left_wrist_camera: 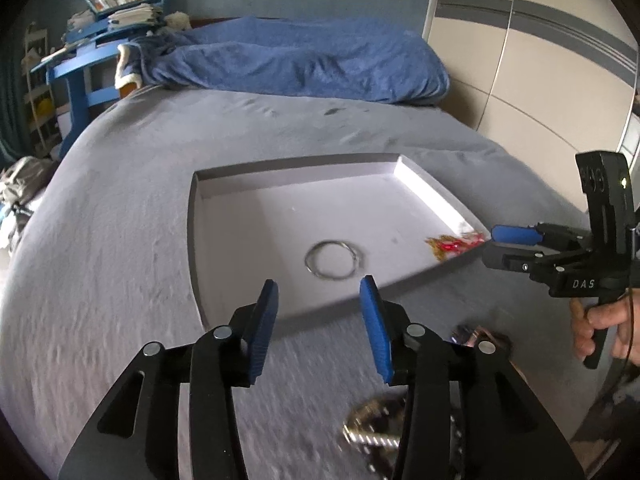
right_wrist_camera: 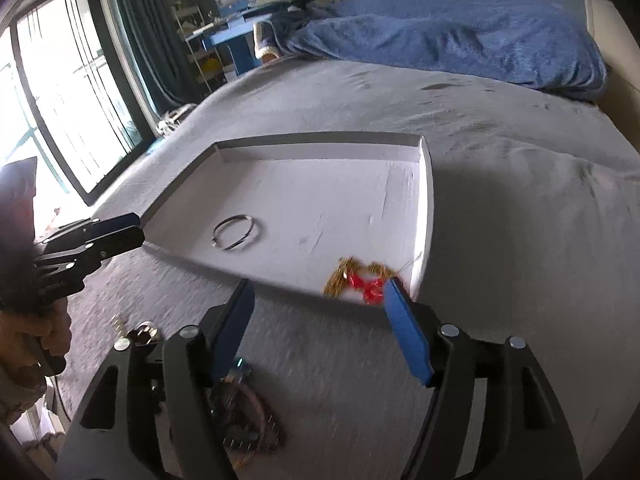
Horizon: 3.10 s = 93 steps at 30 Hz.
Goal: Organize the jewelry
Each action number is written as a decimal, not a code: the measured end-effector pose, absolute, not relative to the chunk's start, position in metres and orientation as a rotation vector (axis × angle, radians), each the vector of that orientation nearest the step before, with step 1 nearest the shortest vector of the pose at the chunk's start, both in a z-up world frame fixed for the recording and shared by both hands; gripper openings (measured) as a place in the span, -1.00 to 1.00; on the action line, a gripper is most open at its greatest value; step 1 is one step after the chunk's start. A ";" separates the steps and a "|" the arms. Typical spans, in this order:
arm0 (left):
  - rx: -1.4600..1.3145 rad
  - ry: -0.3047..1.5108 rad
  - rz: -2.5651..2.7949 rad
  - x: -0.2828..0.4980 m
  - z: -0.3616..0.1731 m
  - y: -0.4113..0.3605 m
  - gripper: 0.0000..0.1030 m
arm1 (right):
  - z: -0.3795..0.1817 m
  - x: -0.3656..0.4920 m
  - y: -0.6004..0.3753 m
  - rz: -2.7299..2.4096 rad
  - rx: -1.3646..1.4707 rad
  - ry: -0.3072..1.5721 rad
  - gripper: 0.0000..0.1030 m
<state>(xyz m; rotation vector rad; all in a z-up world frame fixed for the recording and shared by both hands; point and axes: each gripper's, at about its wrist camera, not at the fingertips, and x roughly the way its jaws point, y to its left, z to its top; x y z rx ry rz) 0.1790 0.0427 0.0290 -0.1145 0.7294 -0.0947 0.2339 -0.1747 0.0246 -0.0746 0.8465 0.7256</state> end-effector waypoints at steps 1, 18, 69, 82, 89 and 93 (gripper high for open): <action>-0.123 0.730 -0.102 0.174 0.028 0.041 -0.14 | 0.025 0.229 -0.175 0.727 -0.072 0.842 0.34; -0.194 0.748 -0.165 0.120 -0.001 0.023 -0.14 | 0.010 0.181 -0.196 0.775 0.061 0.842 0.50; -0.359 0.679 -0.094 0.103 -0.019 0.066 -0.88 | -0.013 0.146 -0.143 0.801 -0.224 0.867 0.16; -0.352 0.684 -0.104 0.105 -0.020 0.065 -0.88 | -0.002 0.172 -0.229 0.696 0.149 0.838 -0.81; -0.355 0.682 -0.109 0.105 -0.020 0.065 -0.88 | -0.006 0.181 -0.264 0.625 0.203 0.860 -0.80; -0.356 0.687 -0.110 0.106 -0.020 0.065 -0.88 | -0.007 0.182 -0.259 0.629 0.186 0.872 -0.63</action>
